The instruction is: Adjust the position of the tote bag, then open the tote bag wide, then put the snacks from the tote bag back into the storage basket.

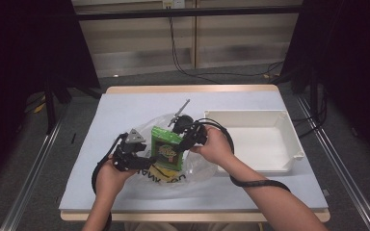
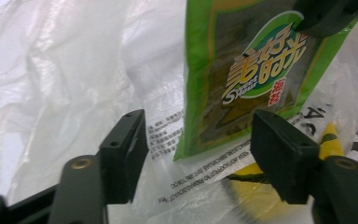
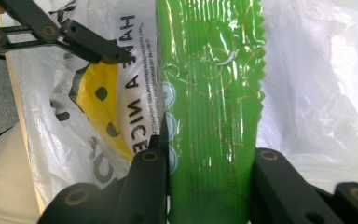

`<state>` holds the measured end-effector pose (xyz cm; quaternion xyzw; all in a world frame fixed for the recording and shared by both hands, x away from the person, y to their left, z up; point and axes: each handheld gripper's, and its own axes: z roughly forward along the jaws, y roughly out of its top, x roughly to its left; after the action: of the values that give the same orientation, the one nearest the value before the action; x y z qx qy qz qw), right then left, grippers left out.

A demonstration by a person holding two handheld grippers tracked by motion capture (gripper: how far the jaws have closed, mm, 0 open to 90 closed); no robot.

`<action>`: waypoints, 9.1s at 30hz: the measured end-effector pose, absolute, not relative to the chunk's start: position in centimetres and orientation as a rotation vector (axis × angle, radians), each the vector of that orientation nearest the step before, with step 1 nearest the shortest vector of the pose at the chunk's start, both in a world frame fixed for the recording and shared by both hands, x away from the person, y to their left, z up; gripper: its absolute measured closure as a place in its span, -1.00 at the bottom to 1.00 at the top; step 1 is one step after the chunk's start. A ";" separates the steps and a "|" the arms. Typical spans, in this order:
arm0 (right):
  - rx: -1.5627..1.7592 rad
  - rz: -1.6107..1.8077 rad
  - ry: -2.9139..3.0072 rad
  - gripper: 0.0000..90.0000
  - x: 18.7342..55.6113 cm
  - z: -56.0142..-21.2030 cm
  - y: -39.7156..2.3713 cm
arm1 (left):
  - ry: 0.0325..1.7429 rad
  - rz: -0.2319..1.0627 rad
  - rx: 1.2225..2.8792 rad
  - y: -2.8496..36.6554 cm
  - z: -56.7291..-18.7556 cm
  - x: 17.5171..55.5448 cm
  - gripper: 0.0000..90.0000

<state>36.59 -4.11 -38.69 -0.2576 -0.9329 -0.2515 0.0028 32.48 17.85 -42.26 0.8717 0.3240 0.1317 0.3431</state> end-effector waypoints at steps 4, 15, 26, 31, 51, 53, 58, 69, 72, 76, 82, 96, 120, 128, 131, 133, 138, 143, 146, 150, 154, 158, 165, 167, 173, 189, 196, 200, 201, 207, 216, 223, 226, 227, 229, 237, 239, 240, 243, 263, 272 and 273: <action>-0.816 -0.798 -2.933 0.67 36.8 -38.2 -4.4 | 0.859 0.320 2.257 17.9 -42.4 32.4 -0.45; -0.813 -0.837 -2.941 0.66 37.1 -35.3 -5.5 | 0.921 0.298 2.235 17.8 -41.9 32.6 -0.71; -0.806 -0.863 -2.962 0.66 37.1 -32.5 -6.5 | 0.894 0.284 2.230 16.9 -40.8 32.3 -0.76; -0.801 -0.861 -2.952 0.66 37.3 -31.6 -6.6 | 0.908 0.273 2.216 17.1 -40.7 32.1 -0.77; -0.801 -0.874 -2.940 0.66 37.8 -28.7 -7.7 | 0.894 0.237 2.222 16.3 -40.6 32.0 -0.79; -0.801 -0.878 -2.942 0.66 37.8 -28.2 -7.9 | 0.895 0.233 2.227 16.1 -40.7 32.1 -0.79; -0.783 -0.875 -2.954 0.66 37.8 -27.2 -8.1 | 0.899 0.221 2.222 16.1 -40.9 32.2 -0.79; -0.773 -0.874 -2.943 0.66 37.7 -25.7 -8.8 | 0.885 0.217 2.228 15.4 -41.0 32.1 -0.78; -0.784 -0.879 -2.956 0.66 37.8 -25.0 -9.1 | 0.891 0.204 2.229 15.4 -41.2 32.1 -0.78; -0.818 -0.930 -2.940 0.66 38.1 -24.5 -9.1 | 0.902 0.207 2.217 15.4 -41.1 32.1 -0.78; -0.845 -0.951 -2.944 0.66 38.5 -24.6 -8.7 | 0.900 0.207 2.211 15.5 -41.1 32.0 -0.78; -0.840 -0.897 -2.959 0.66 38.6 -23.3 -12.2 | 0.877 0.212 2.241 15.4 -41.0 32.1 -0.78; -0.821 -0.802 -2.994 0.66 38.8 -22.7 -17.9 | 0.891 0.219 2.218 15.5 -41.1 32.2 -0.78; -0.863 -0.742 -2.992 0.66 39.4 -23.5 -19.7 | 0.896 0.207 2.230 15.9 -41.2 32.1 -0.78; -0.875 -0.737 -2.985 0.66 39.7 -23.9 -20.5 | 0.894 0.215 2.218 16.1 -41.0 32.2 -0.78; -0.881 -0.735 -2.978 0.66 39.8 -24.2 -21.0 | 0.902 0.224 2.221 16.0 -40.9 32.3 -0.78; -0.899 -0.719 -2.965 0.66 39.9 -25.1 -21.9 | 0.899 0.219 2.216 15.8 -40.9 32.4 -0.78; -0.890 -0.684 -2.978 0.66 40.2 -26.2 -22.4 | 0.900 0.224 2.212 15.6 -41.0 32.5 -0.78; -0.886 -0.678 -2.981 0.66 40.4 -26.7 -22.8 | 0.898 0.229 2.221 15.6 -41.0 32.5 -0.78; -0.900 -0.686 -2.974 0.66 40.9 -27.4 -23.4 | 0.897 0.227 2.214 15.6 -41.1 32.7 -0.78; -0.912 -0.672 -2.968 0.66 41.2 -28.2 -23.9 | 0.907 0.225 2.223 15.7 -41.0 32.7 -0.78; -0.911 -0.659 -2.965 0.66 41.4 -29.0 -24.1 | 0.899 0.233 2.222 15.6 -41.2 32.7 -0.78; -0.917 -0.651 -2.967 0.66 41.8 -30.3 -24.7 | 0.887 0.228 2.224 15.3 -41.1 32.8 -0.78; -0.919 -0.639 -2.961 0.66 42.0 -30.7 -24.9 | 0.894 0.232 2.219 15.1 -41.1 32.9 -0.78; -0.907 -0.607 -2.966 0.66 42.7 -32.1 -25.1 | 0.880 0.239 2.236 15.1 -41.0 33.1 -0.78; -0.750 -0.512 -3.010 0.66 45.2 -36.0 -22.9 | 0.893 0.231 2.233 15.4 -41.3 33.2 -0.78; -0.676 -0.526 -3.040 0.65 46.1 -36.4 -22.2 | 0.903 0.231 2.233 15.5 -41.3 33.1 -0.78; -0.657 -0.530 -3.061 0.54 46.3 -36.9 -22.2 | 0.900 0.242 2.236 15.6 -41.1 33.0 -0.78; -0.682 -0.522 -3.057 0.38 46.3 -36.9 -22.2 | 0.895 0.237 2.233 15.6 -41.0 33.0 -0.78; -0.806 -0.605 -3.089 -0.14 46.1 -35.9 -23.6 | 0.894 0.249 2.230 15.5 -40.9 32.8 -0.78; -0.903 -0.648 -3.093 -0.37 44.2 -33.7 -25.4 | 0.888 0.254 2.233 15.5 -40.5 32.6 -0.78; -0.903 -0.679 -3.082 -0.47 42.0 -33.1 -25.8 | 0.880 0.252 2.231 15.5 -40.4 32.5 -0.78; -0.895 -0.697 -3.077 -0.50 41.3 -32.9 -25.6 | 0.879 0.252 2.228 15.4 -40.4 32.4 -0.78; -0.893 -0.701 -3.076 -0.50 41.0 -32.9 -25.6 | 0.879 0.248 2.226 15.4 -40.4 32.4 -0.78; -0.885 -0.704 -3.080 -0.52 40.4 -32.8 -25.3 | 0.875 0.237 2.232 15.4 -40.3 32.5 -0.78; -0.847 -0.720 -3.070 -0.58 38.6 -33.2 -24.7 | 0.895 0.236 2.216 15.4 -40.4 32.4 -0.78; -0.844 -0.729 -3.064 -0.59 38.2 -33.3 -24.6 | 0.884 0.230 2.226 15.5 -40.3 32.4 -0.78; -0.830 -0.736 -3.069 -0.60 38.0 -33.4 -24.5 | 0.879 0.237 2.235 15.5 -40.2 32.4 -0.78; -0.836 -0.745 -3.056 -0.61 37.4 -33.6 -24.3 | 0.882 0.247 2.221 15.5 -40.3 32.4 -0.78; -0.771 -0.773 -3.003 -0.73 34.7 -36.8 -22.5 | 0.879 0.243 2.234 15.4 -40.6 32.5 -0.79; -0.720 -0.799 -2.988 -0.75 33.5 -38.0 -21.6 | 0.875 0.243 2.228 15.4 -40.6 32.5 -0.79; -0.721 -0.799 -2.989 -0.75 33.4 -38.2 -21.5 | 0.878 0.240 2.226 15.4 -40.6 32.5 -0.79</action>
<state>33.39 -21.51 -38.17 -0.2269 -0.9407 -0.2516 -0.0175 32.49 15.37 -40.61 0.8635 0.3405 0.0930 0.3603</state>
